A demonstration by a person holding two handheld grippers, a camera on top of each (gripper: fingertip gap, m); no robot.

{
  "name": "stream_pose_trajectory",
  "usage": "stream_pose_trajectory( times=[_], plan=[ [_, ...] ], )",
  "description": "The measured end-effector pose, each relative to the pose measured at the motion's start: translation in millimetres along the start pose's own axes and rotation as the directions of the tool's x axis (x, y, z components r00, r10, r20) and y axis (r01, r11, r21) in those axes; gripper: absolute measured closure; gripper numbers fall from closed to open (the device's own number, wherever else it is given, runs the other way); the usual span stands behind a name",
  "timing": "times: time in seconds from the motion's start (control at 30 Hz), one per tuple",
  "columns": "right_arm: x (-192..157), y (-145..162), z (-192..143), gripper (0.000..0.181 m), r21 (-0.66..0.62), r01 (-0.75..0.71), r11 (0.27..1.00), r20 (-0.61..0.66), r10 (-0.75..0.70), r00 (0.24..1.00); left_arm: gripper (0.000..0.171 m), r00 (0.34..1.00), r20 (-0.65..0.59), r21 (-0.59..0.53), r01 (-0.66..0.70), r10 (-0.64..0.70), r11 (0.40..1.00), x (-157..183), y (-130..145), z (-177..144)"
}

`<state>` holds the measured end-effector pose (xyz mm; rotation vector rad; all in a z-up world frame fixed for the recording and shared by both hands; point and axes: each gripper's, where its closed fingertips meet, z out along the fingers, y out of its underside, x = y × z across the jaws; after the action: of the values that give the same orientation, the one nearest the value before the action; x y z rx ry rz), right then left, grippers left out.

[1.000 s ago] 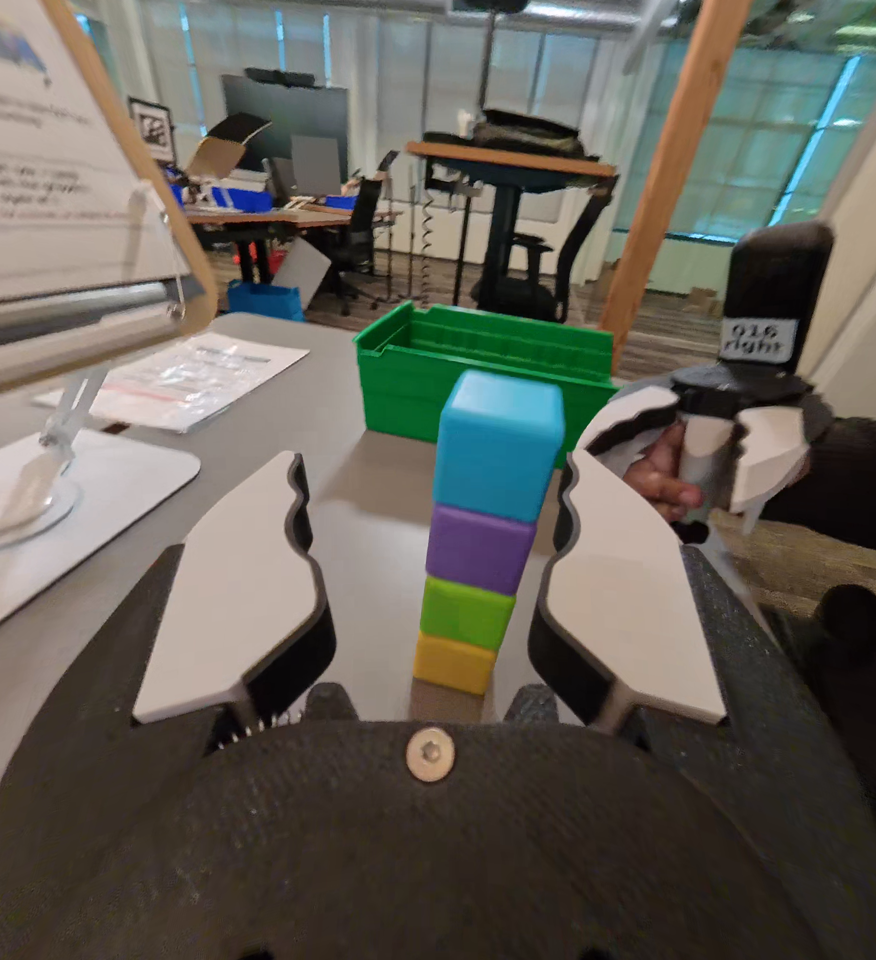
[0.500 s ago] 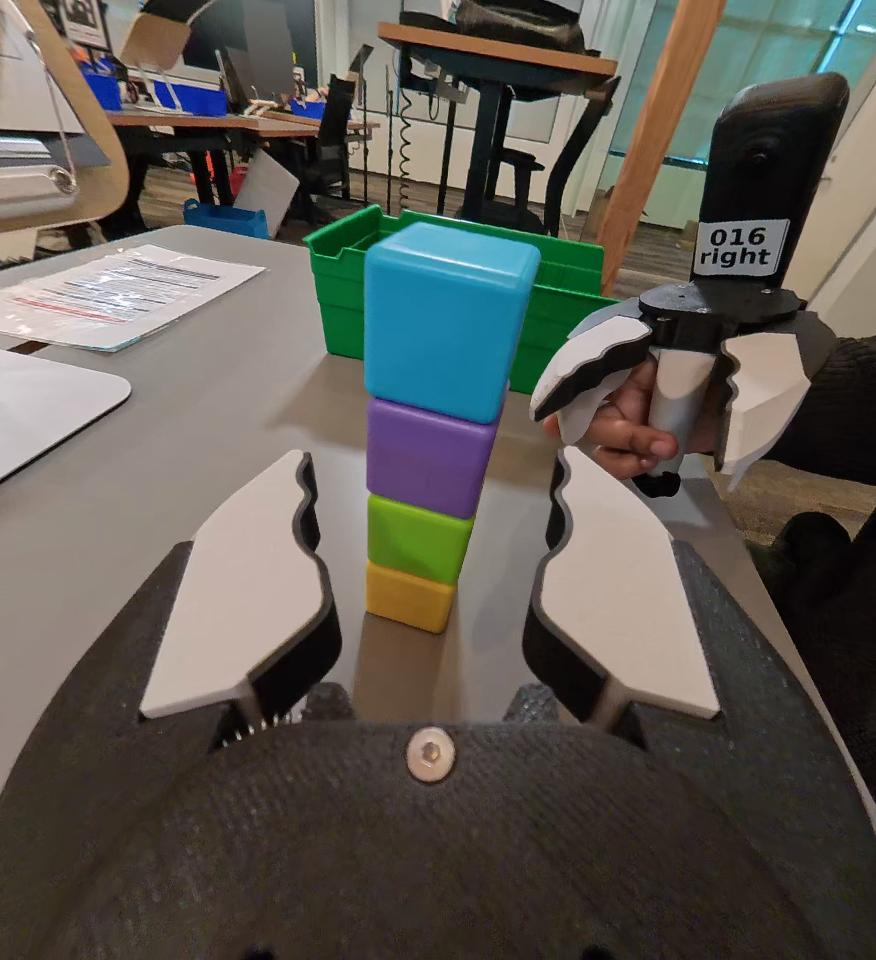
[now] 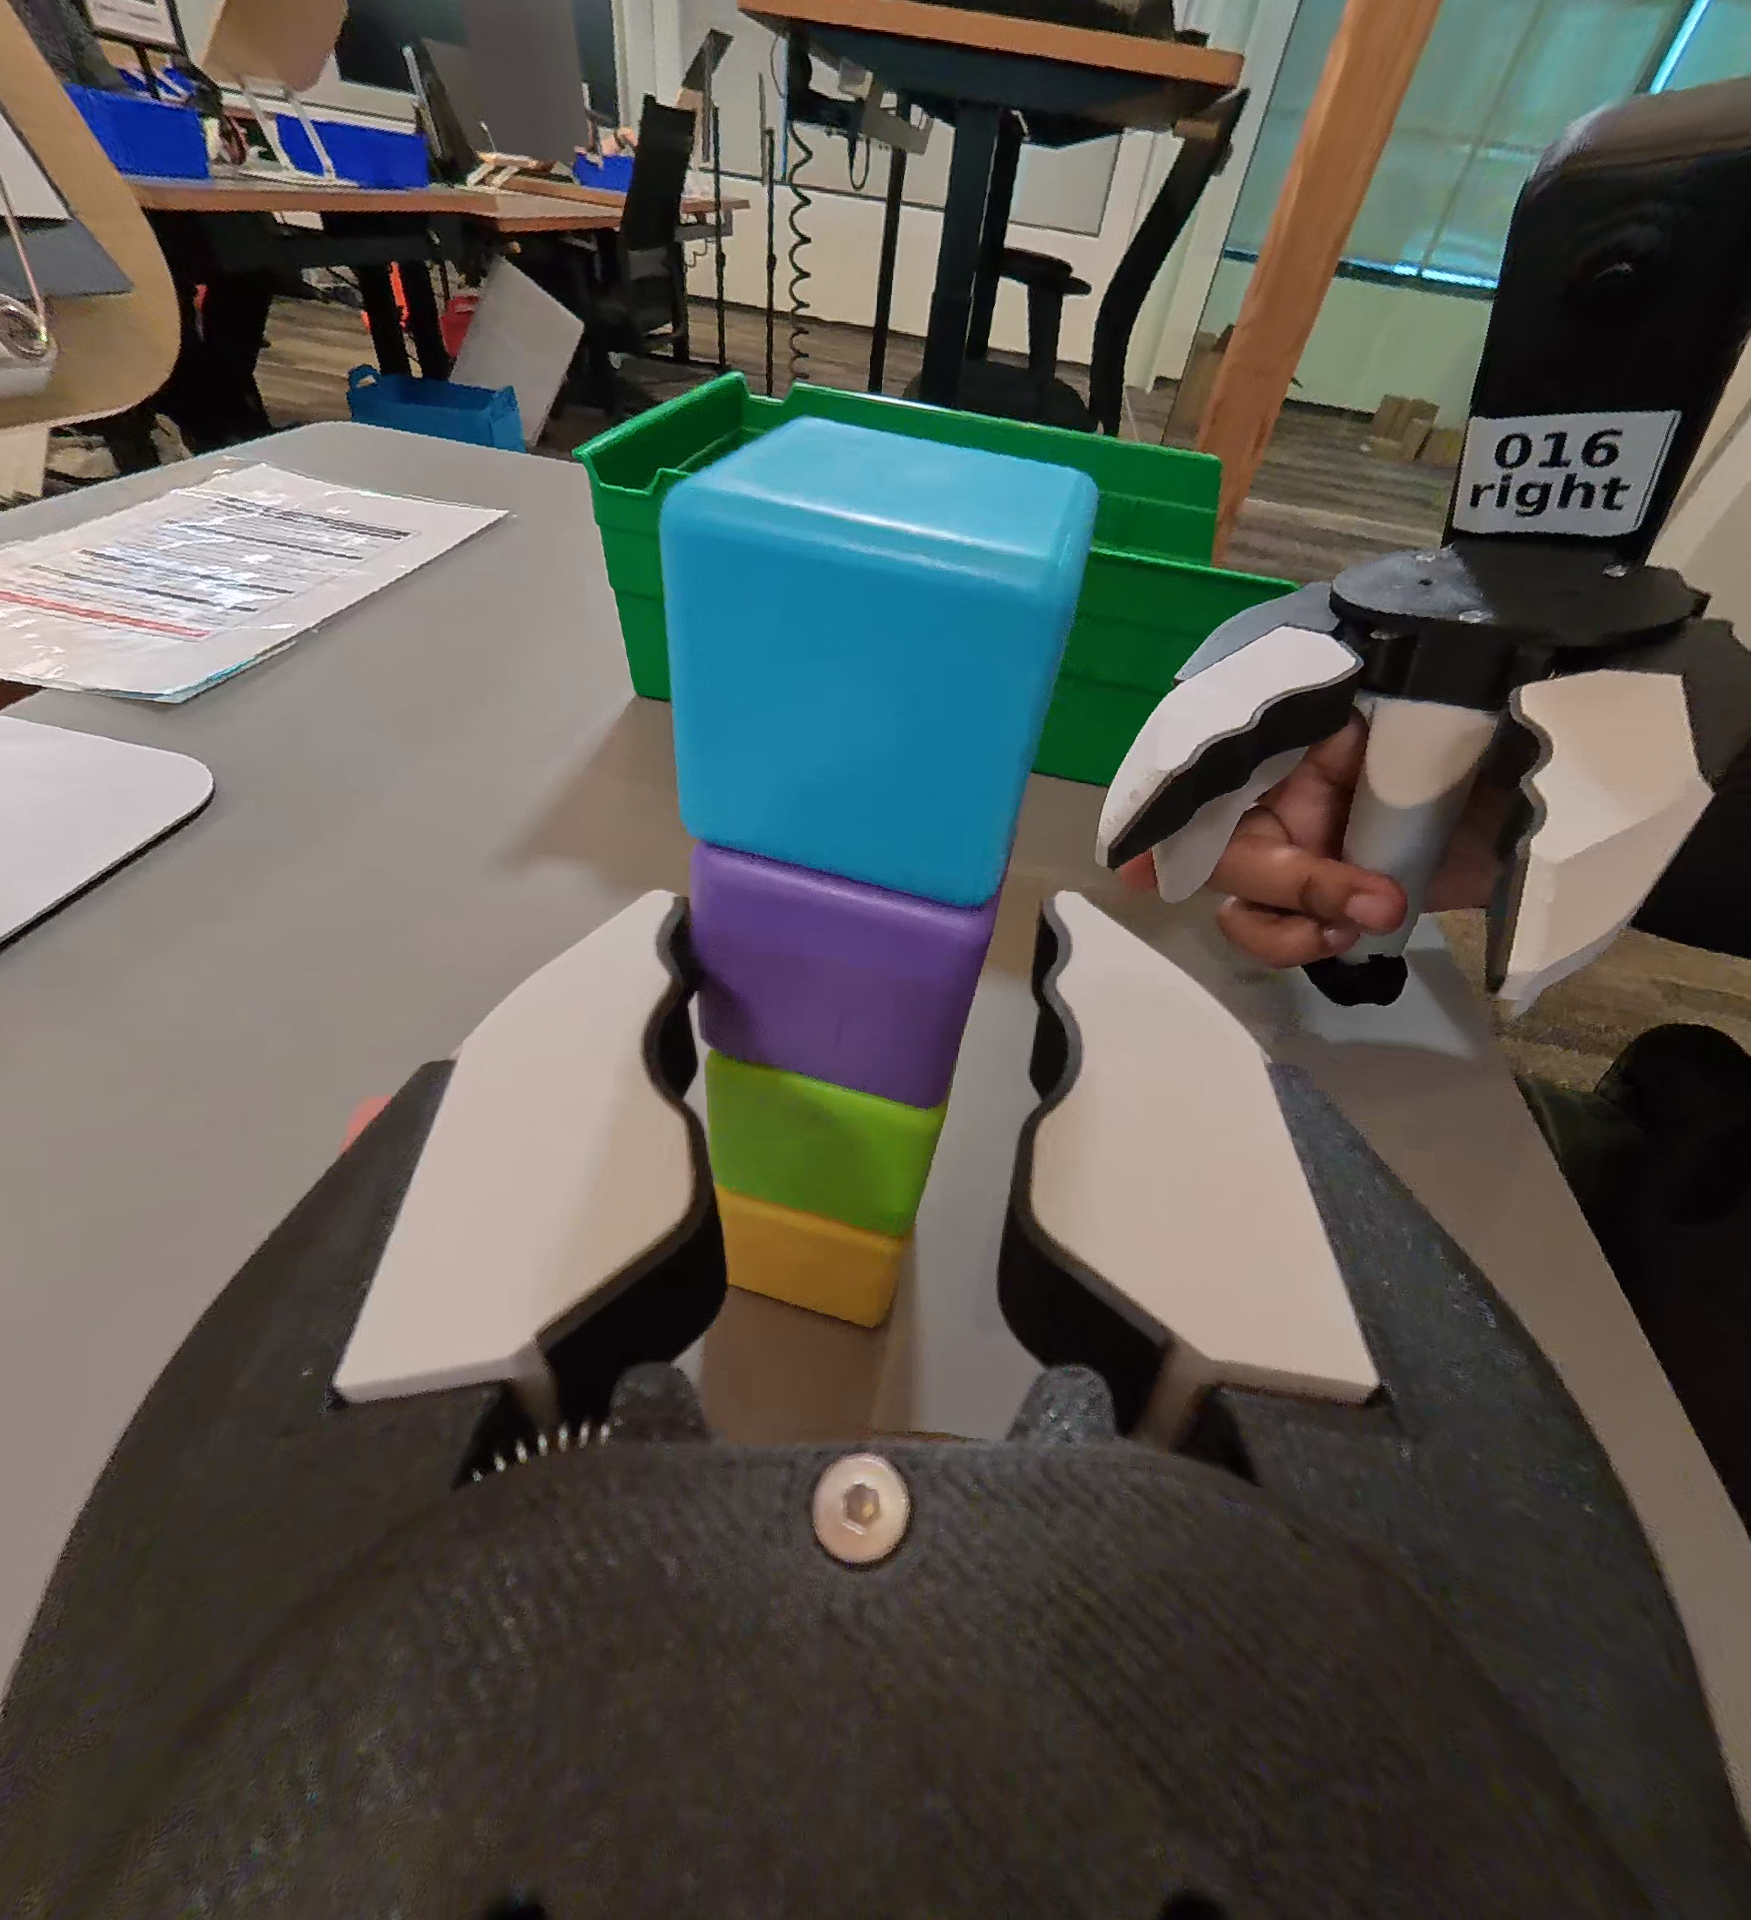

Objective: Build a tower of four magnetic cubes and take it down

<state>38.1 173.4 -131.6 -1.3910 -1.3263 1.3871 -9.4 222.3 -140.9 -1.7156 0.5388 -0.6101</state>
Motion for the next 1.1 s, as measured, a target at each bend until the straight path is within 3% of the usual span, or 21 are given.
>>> stream_pose_trajectory(
  times=[0.1,0.27,0.47,0.53,0.67,0.8,1.1],
  plan=[
    [0,0,-1,0.116,-0.001,0.015,1.0,-0.003,-0.015,1.0,0.117,1.0,0.01,-0.005,-0.011,0.011,1.0,-1,1,0],
    [4,-6,-6,0.114,0.002,0.104,0.995,-0.018,-0.104,0.994,0.118,0.999,-0.044,-0.02,-0.009,0.008,1.0,8,2,0],
    [5,-35,-16,0.11,0.11,0.14,0.984,0.015,-0.142,0.99,0.118,0.993,-0.107,-0.036,-0.052,0.048,0.998,28,4,6],
    [7,-42,-12,0.109,0.127,0.13,0.983,0.025,-0.135,0.991,0.118,0.992,-0.115,-0.034,-0.063,0.058,0.997,32,4,7],
    [29,-49,3,0.101,0.092,0.198,0.976,-0.07,-0.192,0.979,0.118,0.991,-0.113,-0.03,-0.071,0.067,0.997,33,4,8],
    [22,-55,16,0.101,0.1,0.177,0.979,0.031,-0.181,0.983,0.119,0.992,-0.096,-0.031,-0.085,0.081,0.996,33,4,8],
    [24,-56,26,0.122,0.141,0.157,0.978,0.071,-0.168,0.983,0.119,0.993,-0.091,-0.027,-0.083,0.08,0.996,33,4,8]
  ],
)
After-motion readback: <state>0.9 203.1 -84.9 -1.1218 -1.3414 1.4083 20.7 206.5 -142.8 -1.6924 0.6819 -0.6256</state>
